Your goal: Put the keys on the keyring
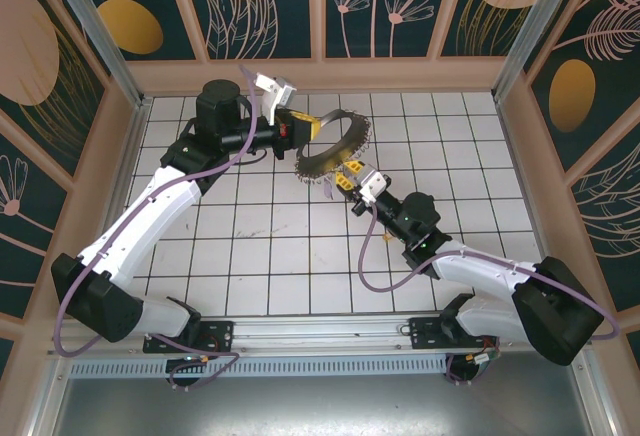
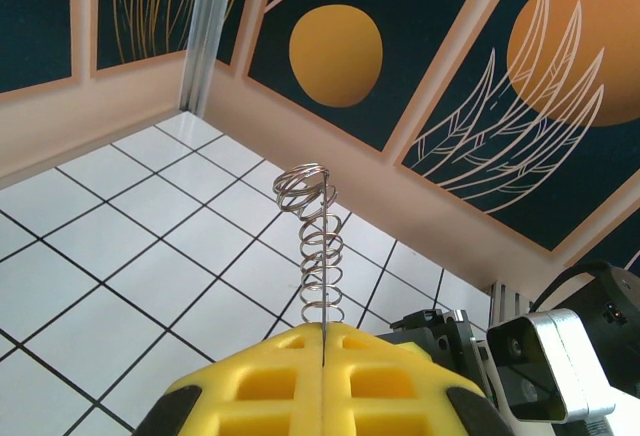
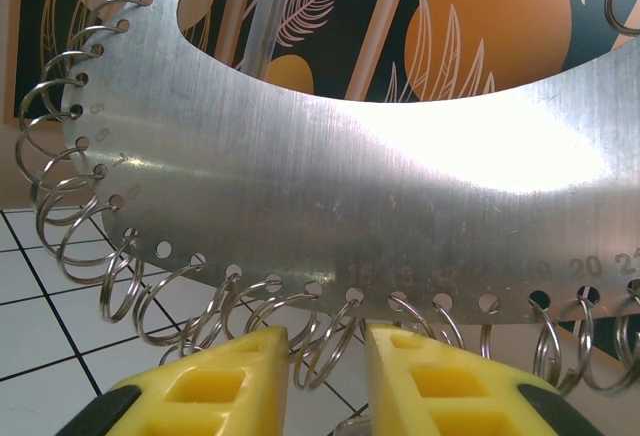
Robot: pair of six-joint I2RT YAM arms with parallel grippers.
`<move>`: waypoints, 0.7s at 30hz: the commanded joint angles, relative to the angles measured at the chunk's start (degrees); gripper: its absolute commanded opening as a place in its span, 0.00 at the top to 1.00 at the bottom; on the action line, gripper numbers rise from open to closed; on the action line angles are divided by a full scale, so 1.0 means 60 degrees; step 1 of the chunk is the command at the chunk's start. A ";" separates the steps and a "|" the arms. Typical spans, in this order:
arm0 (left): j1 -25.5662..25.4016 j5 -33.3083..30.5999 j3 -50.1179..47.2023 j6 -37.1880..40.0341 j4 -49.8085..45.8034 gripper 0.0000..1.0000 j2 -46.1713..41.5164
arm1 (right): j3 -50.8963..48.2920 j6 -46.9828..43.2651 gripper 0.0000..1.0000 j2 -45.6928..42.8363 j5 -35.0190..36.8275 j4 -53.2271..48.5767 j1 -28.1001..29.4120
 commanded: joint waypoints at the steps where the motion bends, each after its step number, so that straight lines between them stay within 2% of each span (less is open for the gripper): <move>1: -0.0074 0.0117 0.0379 0.0057 0.0326 1.00 0.0015 | 0.0306 -0.0078 0.73 0.0096 -0.0001 0.0408 0.0005; 8: -0.0100 0.0124 0.0370 0.0030 0.0339 1.00 0.0018 | 0.0307 -0.0091 0.83 0.0226 0.0390 0.0641 0.0006; 15: -0.0119 0.0039 0.0350 0.0025 0.0326 1.00 -0.0025 | 0.0276 -0.0037 0.87 0.0281 0.0480 0.0820 0.0010; 18: -0.0108 -0.0005 0.0336 0.0027 0.0346 1.00 -0.0051 | 0.0235 -0.0034 0.88 0.0272 0.0543 0.0850 0.0006; 21: -0.0115 -0.0050 0.0321 0.0052 0.0375 1.00 -0.0057 | 0.0203 -0.0048 0.85 0.0281 0.0580 0.0799 0.0006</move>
